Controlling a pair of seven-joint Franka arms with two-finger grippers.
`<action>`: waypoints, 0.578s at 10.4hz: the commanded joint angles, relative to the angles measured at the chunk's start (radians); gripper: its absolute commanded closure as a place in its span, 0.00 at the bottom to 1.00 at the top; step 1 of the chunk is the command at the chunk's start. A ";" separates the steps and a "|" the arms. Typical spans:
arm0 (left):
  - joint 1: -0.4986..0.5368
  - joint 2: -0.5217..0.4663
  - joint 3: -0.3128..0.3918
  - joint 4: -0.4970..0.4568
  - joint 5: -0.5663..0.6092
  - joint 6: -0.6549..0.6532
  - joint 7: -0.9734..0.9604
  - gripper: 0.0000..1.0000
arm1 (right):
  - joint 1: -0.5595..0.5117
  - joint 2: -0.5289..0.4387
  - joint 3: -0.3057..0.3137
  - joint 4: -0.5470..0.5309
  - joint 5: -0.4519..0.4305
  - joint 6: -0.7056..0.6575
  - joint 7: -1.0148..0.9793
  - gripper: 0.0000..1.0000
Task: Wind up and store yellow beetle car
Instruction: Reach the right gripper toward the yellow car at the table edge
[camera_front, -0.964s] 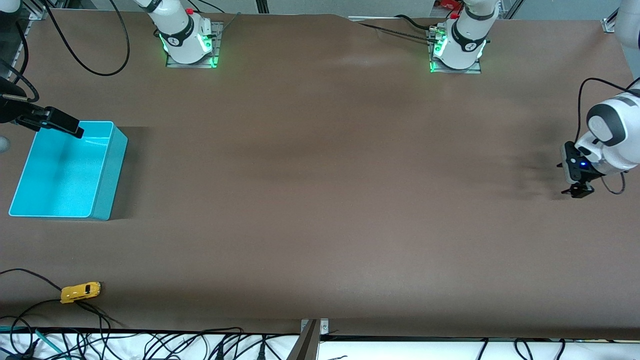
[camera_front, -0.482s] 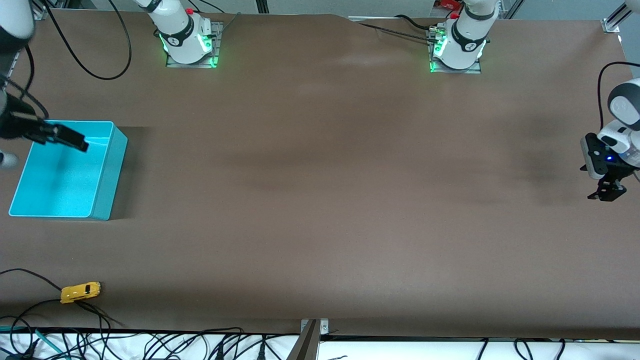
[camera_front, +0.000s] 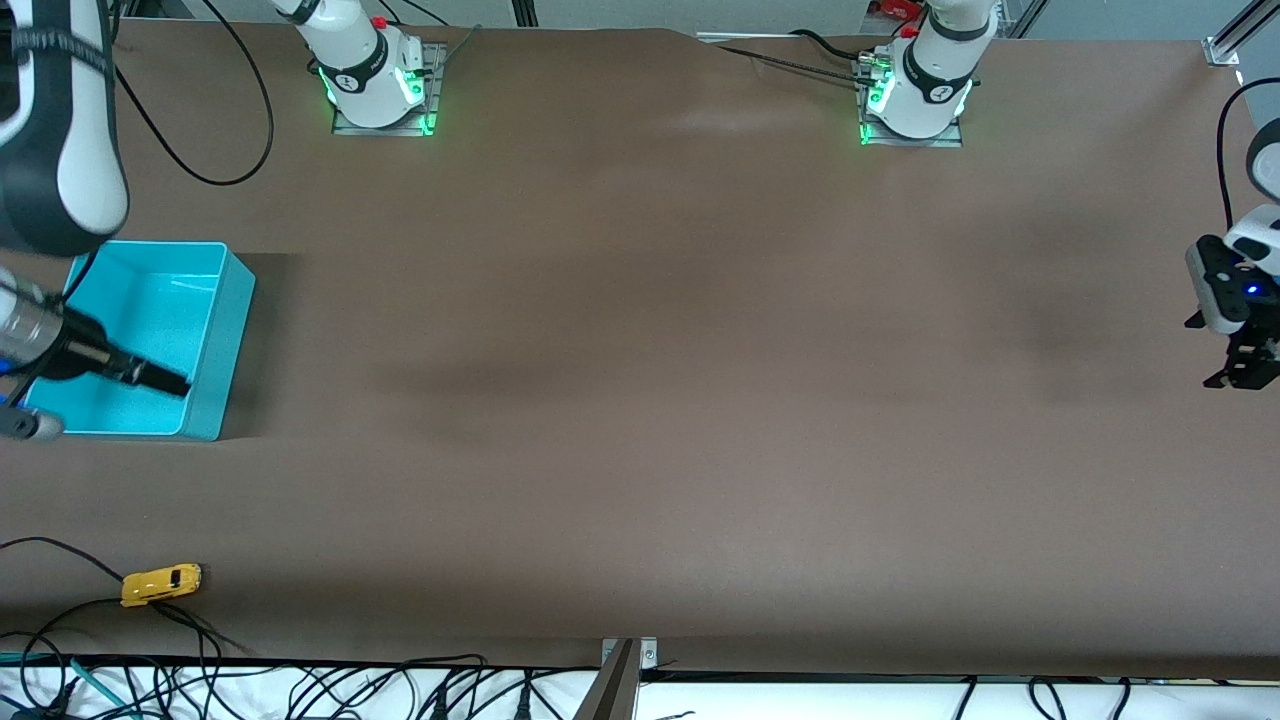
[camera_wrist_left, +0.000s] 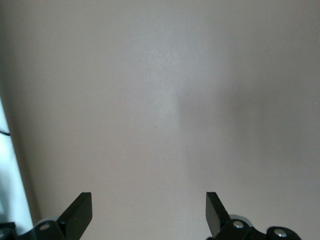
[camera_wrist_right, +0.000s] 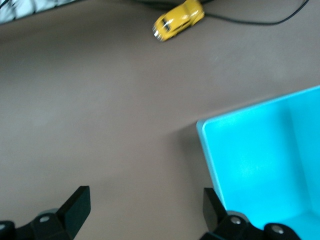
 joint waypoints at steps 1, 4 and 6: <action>0.005 -0.084 -0.001 -0.014 -0.074 -0.070 -0.048 0.00 | -0.024 0.208 -0.054 0.210 -0.008 0.014 0.067 0.00; -0.059 -0.154 0.039 -0.014 -0.059 -0.174 -0.241 0.00 | -0.058 0.345 -0.052 0.235 0.041 0.269 0.159 0.00; -0.118 -0.184 0.100 -0.011 -0.059 -0.213 -0.332 0.00 | -0.070 0.437 -0.051 0.236 0.085 0.484 0.228 0.00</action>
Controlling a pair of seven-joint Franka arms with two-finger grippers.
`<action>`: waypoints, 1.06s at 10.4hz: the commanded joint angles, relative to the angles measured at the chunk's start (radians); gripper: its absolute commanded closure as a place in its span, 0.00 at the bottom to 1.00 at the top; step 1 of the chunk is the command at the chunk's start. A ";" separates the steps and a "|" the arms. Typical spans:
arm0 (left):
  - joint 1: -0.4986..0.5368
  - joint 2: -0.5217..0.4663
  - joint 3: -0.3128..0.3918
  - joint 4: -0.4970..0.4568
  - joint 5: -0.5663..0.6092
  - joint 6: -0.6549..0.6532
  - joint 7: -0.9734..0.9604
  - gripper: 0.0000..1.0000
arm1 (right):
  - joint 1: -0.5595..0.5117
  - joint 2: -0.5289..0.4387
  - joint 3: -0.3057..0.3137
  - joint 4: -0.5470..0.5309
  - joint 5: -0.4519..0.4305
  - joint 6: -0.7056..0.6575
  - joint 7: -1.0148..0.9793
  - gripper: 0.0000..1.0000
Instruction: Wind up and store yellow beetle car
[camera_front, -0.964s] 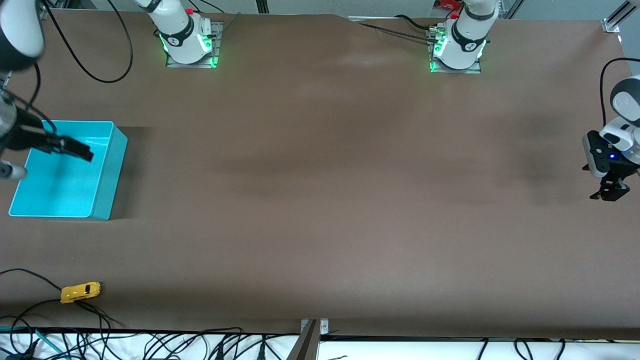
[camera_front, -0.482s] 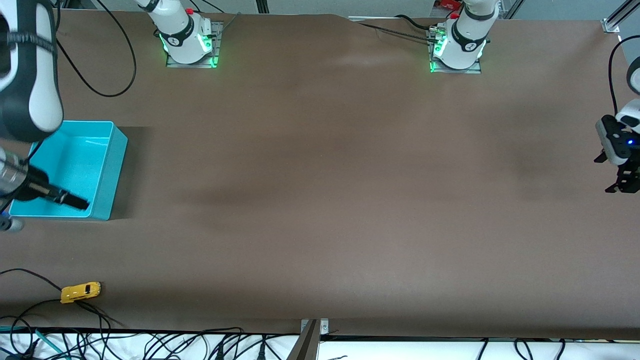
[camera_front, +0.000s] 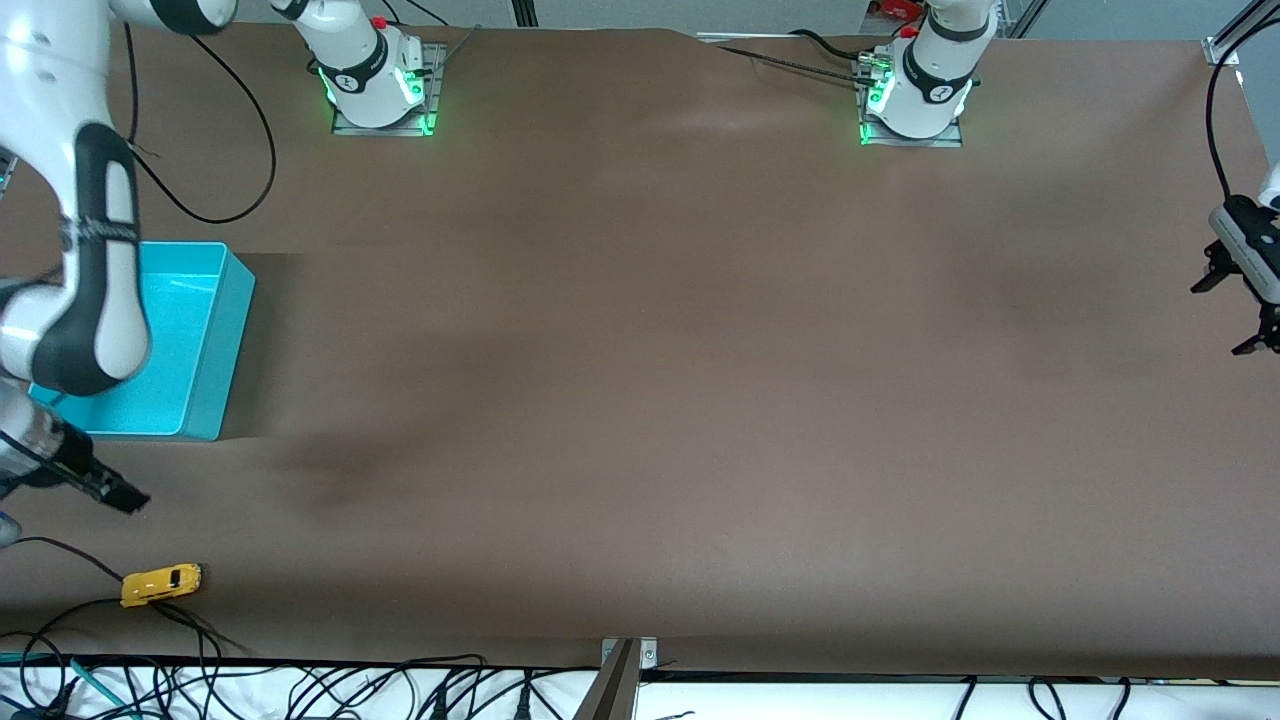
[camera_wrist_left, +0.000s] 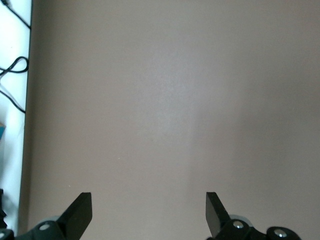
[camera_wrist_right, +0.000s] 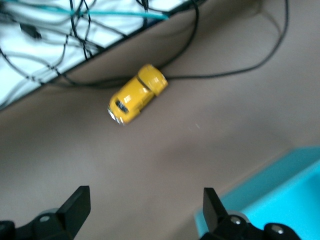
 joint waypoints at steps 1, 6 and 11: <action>-0.039 -0.063 0.042 -0.011 -0.011 -0.065 -0.108 0.00 | -0.019 0.135 0.004 0.072 0.060 0.192 0.047 0.00; -0.097 -0.094 -0.005 0.220 0.062 -0.500 -0.757 0.00 | -0.047 0.227 0.024 0.087 0.169 0.300 0.055 0.00; -0.106 -0.090 -0.202 0.396 0.145 -0.754 -1.255 0.00 | -0.053 0.289 0.026 0.087 0.222 0.372 0.067 0.00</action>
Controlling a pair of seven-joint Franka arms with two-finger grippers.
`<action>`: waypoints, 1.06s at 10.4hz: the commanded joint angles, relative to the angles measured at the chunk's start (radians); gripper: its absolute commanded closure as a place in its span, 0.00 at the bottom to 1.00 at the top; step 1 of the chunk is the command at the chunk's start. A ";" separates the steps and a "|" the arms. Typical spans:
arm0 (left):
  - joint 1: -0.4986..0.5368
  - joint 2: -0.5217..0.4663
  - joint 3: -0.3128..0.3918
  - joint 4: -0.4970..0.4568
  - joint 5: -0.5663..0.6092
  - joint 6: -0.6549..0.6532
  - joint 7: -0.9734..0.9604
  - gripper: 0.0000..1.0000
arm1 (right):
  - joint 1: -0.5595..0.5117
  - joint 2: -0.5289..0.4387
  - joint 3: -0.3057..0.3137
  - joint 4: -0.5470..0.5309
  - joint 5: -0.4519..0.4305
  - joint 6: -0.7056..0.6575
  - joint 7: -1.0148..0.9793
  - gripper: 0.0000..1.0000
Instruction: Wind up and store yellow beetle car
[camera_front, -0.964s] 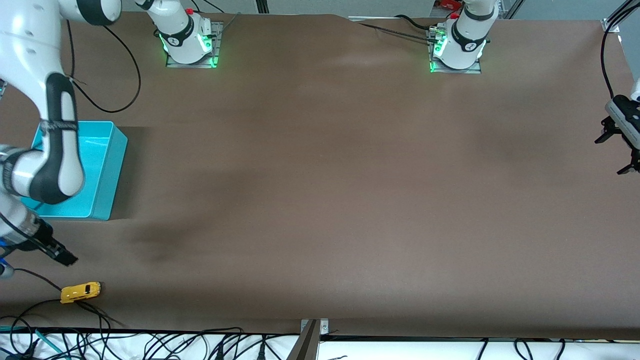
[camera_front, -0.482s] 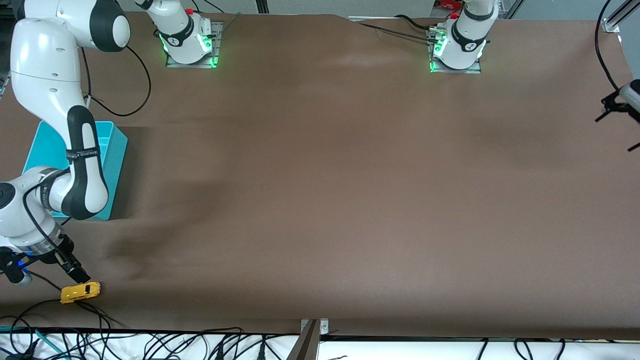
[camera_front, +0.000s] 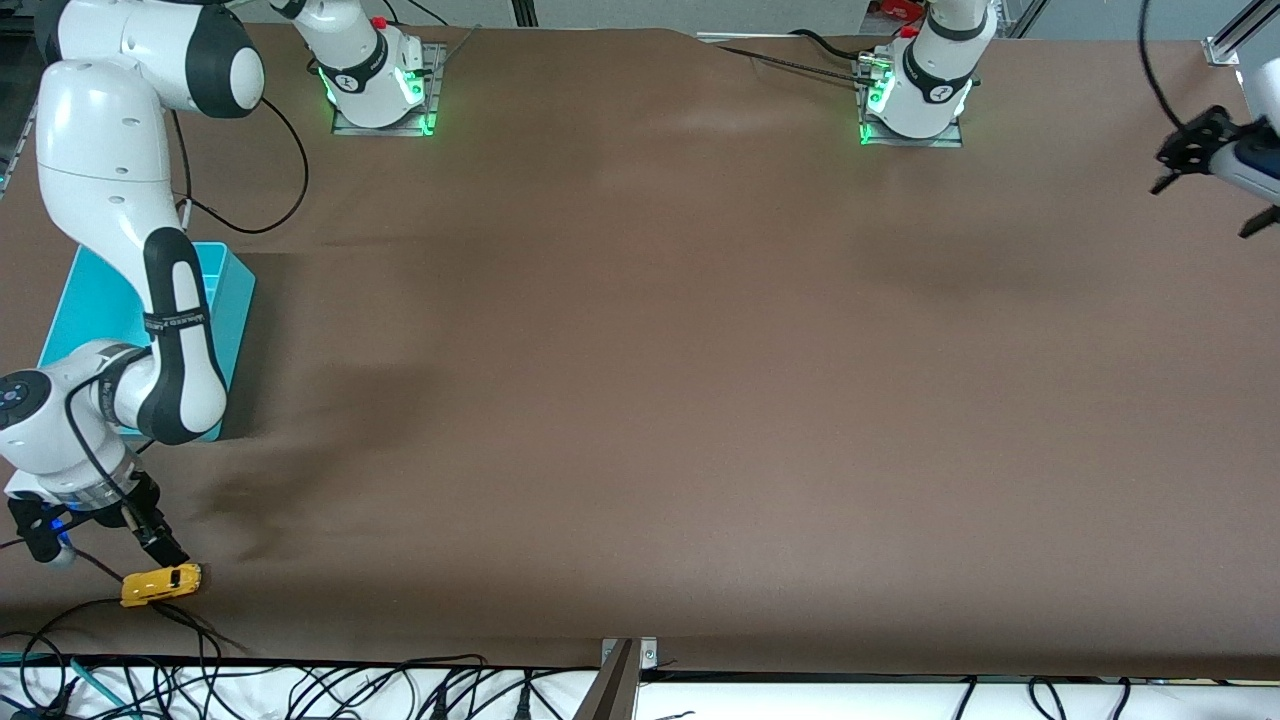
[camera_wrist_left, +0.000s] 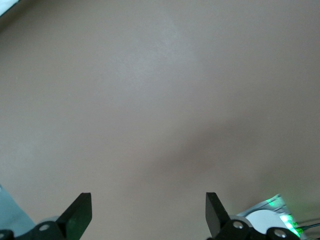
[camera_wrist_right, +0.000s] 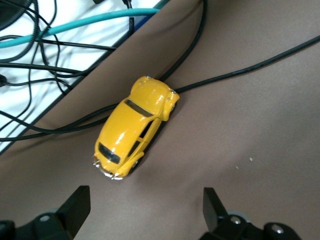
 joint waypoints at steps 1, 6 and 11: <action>-0.001 0.016 -0.024 0.089 0.012 -0.107 -0.156 0.00 | -0.017 0.050 0.013 0.048 0.072 0.020 0.004 0.00; -0.054 0.020 0.063 0.120 -0.140 -0.180 -0.389 0.00 | -0.026 0.086 0.013 0.049 0.110 0.146 0.028 0.00; -0.107 0.051 0.114 0.127 -0.130 -0.170 -0.417 0.00 | -0.063 0.145 0.042 0.164 0.125 0.164 0.157 0.00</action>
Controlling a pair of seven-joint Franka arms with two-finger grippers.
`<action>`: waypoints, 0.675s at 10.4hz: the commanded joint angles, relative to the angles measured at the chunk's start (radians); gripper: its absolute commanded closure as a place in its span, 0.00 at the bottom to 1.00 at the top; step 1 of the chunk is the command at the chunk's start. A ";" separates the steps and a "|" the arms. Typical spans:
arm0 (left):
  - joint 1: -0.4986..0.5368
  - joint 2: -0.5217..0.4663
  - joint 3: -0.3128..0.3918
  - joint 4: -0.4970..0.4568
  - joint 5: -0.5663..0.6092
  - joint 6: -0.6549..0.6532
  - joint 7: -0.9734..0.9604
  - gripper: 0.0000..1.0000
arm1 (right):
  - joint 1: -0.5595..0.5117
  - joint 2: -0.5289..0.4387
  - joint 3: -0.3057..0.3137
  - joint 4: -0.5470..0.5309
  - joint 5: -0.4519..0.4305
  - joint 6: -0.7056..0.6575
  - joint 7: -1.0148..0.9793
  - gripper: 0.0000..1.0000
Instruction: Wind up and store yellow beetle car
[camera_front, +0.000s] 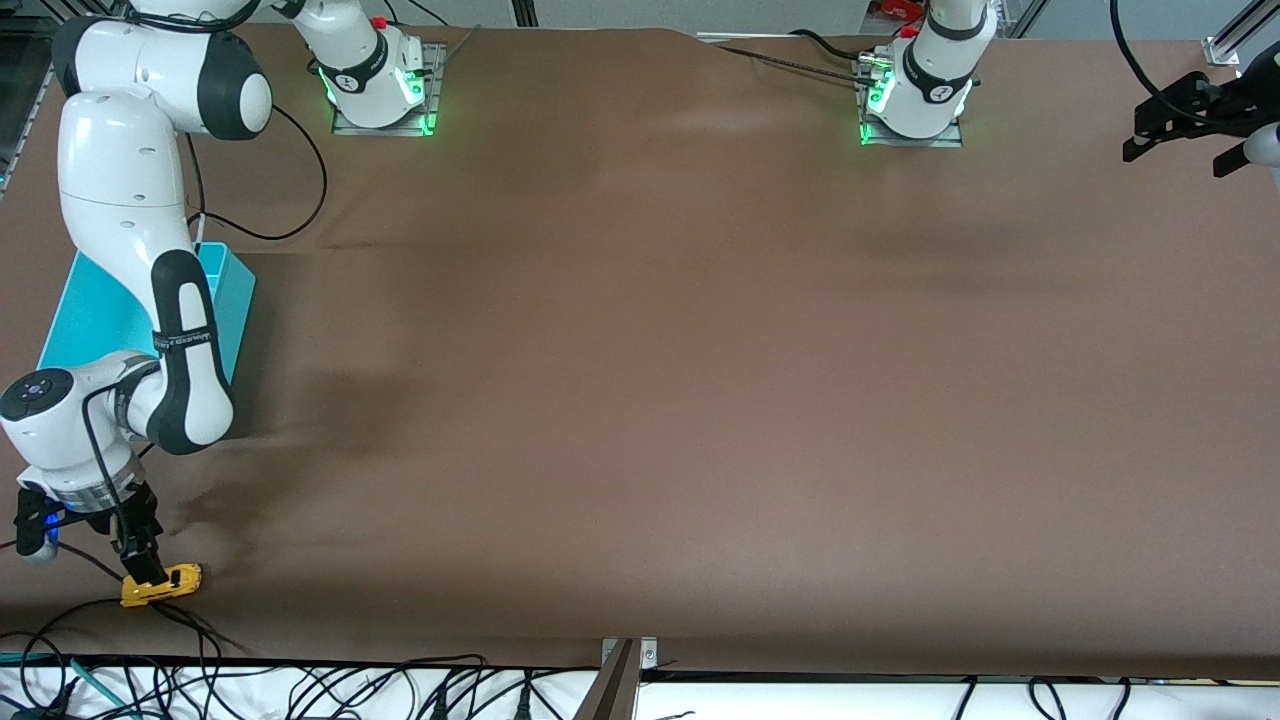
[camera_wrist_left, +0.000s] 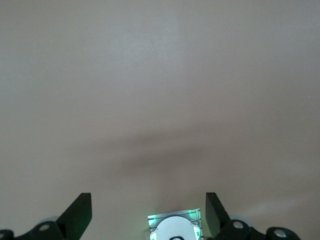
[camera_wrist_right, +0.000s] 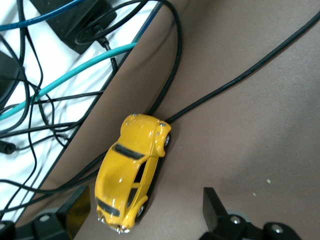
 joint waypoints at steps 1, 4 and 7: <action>-0.023 0.079 0.018 0.086 -0.006 -0.015 -0.023 0.00 | -0.045 0.069 0.048 0.111 0.021 0.012 0.008 0.00; -0.017 0.135 0.022 0.152 -0.004 -0.014 -0.026 0.00 | -0.050 0.080 0.080 0.123 0.019 0.046 0.014 0.00; 0.012 0.130 0.026 0.151 -0.006 -0.020 -0.021 0.00 | -0.050 0.114 0.087 0.142 0.019 0.077 0.014 0.00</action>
